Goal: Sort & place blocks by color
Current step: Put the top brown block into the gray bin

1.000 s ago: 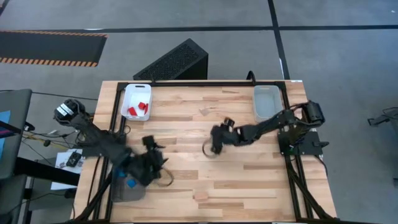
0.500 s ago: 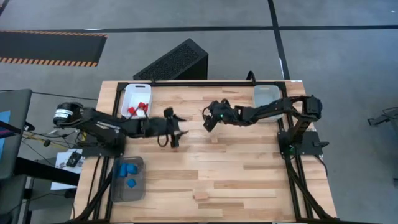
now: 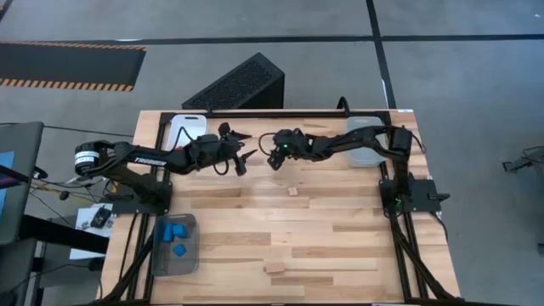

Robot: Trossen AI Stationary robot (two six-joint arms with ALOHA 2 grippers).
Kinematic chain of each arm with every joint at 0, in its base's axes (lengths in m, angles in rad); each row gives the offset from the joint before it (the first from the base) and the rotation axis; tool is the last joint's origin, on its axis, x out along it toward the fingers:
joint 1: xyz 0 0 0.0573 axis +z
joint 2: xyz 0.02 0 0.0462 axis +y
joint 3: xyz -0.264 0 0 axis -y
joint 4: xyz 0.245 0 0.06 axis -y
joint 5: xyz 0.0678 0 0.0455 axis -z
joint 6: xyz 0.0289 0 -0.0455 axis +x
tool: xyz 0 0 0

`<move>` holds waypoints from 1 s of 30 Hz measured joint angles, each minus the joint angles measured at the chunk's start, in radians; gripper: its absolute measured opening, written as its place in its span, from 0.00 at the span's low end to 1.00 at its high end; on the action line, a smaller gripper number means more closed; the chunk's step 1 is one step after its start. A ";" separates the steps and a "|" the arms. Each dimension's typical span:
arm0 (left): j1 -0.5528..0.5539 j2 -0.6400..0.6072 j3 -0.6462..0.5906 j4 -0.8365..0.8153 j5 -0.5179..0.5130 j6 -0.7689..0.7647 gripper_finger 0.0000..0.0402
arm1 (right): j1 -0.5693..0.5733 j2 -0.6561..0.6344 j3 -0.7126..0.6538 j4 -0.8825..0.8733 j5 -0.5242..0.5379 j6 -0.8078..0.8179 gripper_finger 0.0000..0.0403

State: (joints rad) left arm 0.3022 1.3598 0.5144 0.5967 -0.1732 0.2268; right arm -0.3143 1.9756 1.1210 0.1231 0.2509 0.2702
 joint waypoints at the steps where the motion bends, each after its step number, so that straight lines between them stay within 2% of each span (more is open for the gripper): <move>1: 0.004 0.000 0.000 -0.010 -0.004 -0.023 0.59 | -0.001 0.006 0.019 -0.025 0.009 0.012 0.61; 8: 0.004 0.000 0.000 -0.124 -0.023 -0.063 0.59 | -0.021 0.011 0.047 -0.113 0.012 0.072 0.61; 13: 0.004 0.000 0.000 -0.131 -0.024 -0.064 0.59 | -0.037 0.011 0.047 -0.129 -0.040 0.082 0.61; 26: -0.030 0.000 0.000 -0.199 -0.024 -0.137 0.59 | -0.029 0.052 0.049 -0.155 -0.050 0.063 0.61; 30: -0.045 0.000 0.000 -0.197 -0.093 -0.137 0.59 | -0.036 0.057 0.049 -0.159 -0.073 0.049 0.61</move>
State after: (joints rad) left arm 0.2576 1.3598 0.5144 0.3996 -0.2663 0.0894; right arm -0.3499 2.0323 1.1695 -0.0362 0.1782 0.3189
